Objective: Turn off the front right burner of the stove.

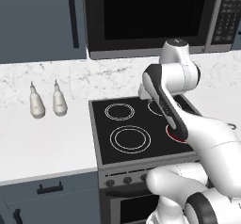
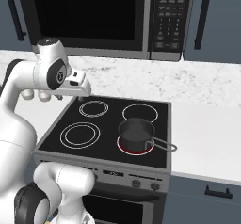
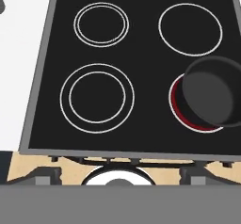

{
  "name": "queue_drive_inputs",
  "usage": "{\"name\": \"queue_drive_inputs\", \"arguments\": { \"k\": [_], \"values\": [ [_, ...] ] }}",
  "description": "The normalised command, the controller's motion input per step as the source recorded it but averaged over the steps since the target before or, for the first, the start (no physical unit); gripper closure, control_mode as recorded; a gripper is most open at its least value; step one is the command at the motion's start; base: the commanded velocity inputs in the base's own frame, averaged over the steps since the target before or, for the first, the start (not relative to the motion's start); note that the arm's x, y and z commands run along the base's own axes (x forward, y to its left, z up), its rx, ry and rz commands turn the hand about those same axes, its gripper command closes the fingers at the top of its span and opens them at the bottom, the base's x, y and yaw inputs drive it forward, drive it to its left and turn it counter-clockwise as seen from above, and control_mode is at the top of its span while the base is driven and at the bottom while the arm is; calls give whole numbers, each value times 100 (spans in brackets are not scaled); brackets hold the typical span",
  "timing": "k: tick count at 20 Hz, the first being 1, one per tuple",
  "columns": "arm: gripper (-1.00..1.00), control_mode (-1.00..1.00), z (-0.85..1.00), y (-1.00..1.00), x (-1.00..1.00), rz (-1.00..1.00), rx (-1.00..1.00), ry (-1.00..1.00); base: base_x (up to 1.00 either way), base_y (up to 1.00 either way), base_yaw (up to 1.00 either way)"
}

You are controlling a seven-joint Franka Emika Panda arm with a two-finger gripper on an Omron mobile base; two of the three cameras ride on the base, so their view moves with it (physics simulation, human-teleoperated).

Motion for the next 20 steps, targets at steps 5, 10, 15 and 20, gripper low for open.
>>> {"name": "queue_drive_inputs", "arguments": {
  "k": [5, 10, 15, 20],
  "values": [
    [-100, 100, 0, 0, 0, 0, 0, 0, 0, 45, 0],
    [-100, 100, 0, 0, 0, 0, 0, 0, 0, 51, 0],
    [-100, 100, 0, 0, 0, 0, 0, 0, 0, 39, 0],
    [-100, 100, 0, 0, 0, 0, 0, 0, 0, 40, 0]
  ]
}}
